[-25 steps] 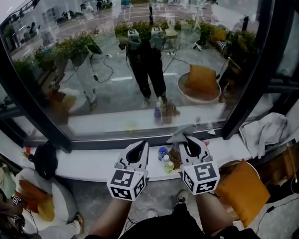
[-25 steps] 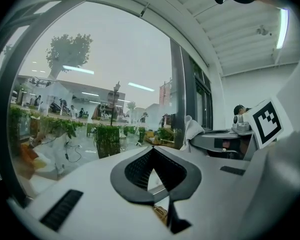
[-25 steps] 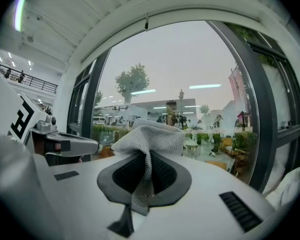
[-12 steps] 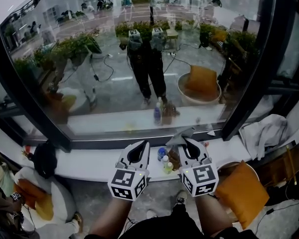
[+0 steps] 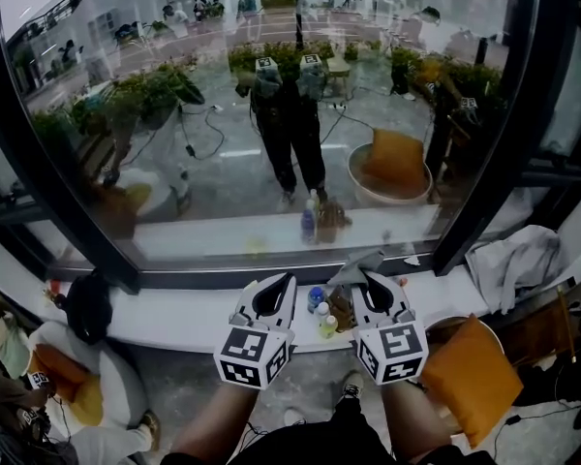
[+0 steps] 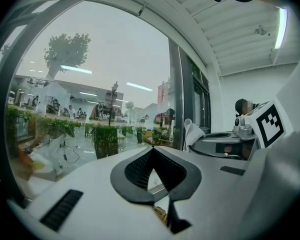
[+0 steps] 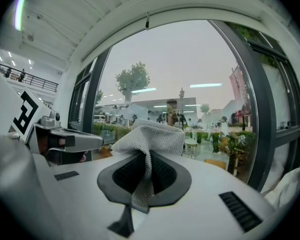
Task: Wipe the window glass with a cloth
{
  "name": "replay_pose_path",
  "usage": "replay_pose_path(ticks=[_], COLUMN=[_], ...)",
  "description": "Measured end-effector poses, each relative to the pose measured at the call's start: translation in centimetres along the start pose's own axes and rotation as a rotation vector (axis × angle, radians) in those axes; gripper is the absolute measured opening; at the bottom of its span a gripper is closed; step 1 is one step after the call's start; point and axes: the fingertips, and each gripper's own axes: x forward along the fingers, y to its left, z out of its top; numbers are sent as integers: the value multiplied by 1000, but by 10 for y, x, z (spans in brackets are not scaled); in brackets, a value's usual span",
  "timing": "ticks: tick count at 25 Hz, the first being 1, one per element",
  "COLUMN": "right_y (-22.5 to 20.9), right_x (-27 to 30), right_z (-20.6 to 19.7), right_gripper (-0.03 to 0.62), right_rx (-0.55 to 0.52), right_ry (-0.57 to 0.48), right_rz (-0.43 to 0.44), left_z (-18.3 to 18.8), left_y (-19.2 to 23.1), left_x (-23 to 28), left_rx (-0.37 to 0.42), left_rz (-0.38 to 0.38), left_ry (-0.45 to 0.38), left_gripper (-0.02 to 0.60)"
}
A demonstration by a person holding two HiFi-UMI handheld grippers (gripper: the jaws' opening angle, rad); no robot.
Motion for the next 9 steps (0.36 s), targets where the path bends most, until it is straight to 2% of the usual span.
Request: replay_pose_path(ticks=[9], right_y=[6], right_x=[-2], right_z=[-5], right_gripper=[38], right_rx=[0], right_ry=[0], right_rz=[3], left_z=[-4], left_y=[-1], left_x=[-5], left_rx=[8], left_rz=[-3], left_ry=[4], left_gripper=[8])
